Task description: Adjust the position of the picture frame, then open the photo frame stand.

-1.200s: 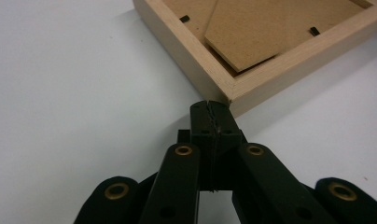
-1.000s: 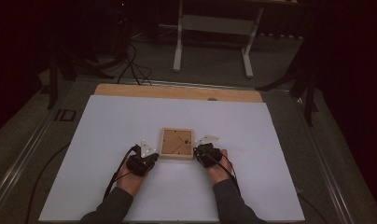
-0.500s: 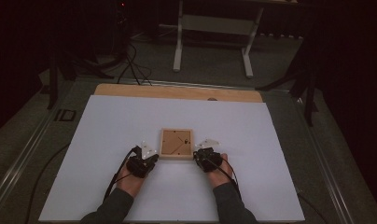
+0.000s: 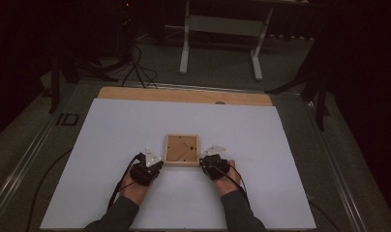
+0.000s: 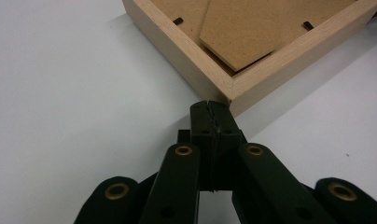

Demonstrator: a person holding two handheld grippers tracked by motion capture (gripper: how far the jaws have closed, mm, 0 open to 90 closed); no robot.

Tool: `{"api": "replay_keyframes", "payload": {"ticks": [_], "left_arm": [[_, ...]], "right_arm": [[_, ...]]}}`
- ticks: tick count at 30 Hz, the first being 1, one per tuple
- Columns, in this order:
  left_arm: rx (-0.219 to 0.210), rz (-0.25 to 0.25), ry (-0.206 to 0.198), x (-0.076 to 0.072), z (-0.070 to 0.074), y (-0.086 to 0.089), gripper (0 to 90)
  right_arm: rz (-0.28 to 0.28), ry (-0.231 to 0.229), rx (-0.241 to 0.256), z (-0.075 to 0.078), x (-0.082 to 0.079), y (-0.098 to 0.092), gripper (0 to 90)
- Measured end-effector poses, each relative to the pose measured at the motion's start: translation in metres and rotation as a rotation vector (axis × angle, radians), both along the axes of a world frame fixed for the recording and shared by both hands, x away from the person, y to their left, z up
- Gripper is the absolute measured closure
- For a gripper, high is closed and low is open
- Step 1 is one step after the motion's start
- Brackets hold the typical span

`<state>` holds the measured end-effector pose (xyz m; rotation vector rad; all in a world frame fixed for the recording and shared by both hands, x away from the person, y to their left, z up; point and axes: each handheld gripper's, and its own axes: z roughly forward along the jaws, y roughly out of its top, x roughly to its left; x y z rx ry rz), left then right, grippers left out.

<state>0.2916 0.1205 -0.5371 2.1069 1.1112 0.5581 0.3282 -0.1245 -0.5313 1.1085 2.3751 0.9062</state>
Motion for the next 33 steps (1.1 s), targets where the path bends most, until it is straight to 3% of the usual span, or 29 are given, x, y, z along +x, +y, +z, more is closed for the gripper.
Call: {"api": "replay_keyframes", "payload": {"ticks": [10, 13, 20, 25, 29, 33], "left_arm": [[-0.005, 0.003, 0.002, 0.0, 0.0, 0.002, 89.1], [-0.04, 0.003, 0.025, 0.003, 0.0, 0.006, 86.1], [-0.047, 0.024, 0.01, 0.005, 0.004, 0.013, 80.1], [-0.067, 0.024, -0.002, 0.005, 0.009, 0.016, 69.6], [-0.088, -0.013, -0.008, 0.005, 0.012, 0.016, 62.4], [-0.103, -0.015, -0.018, 0.003, 0.015, 0.015, 56.6]], "right_arm": [[0.012, 0.003, 0.005, 0.0, 0.0, 0.0, 90.0], [0.016, 0.002, 0.027, 0.001, 0.003, -0.003, 89.9], [-0.002, -0.029, 0.052, 0.007, 0.005, -0.01, 86.9], [0.008, -0.047, 0.06, 0.01, 0.003, -0.008, 83.4], [0.021, -0.062, 0.062, 0.012, 0.002, -0.007, 80.6], [0.039, -0.072, 0.066, 0.014, 0.0, -0.007, 73.0]]}}
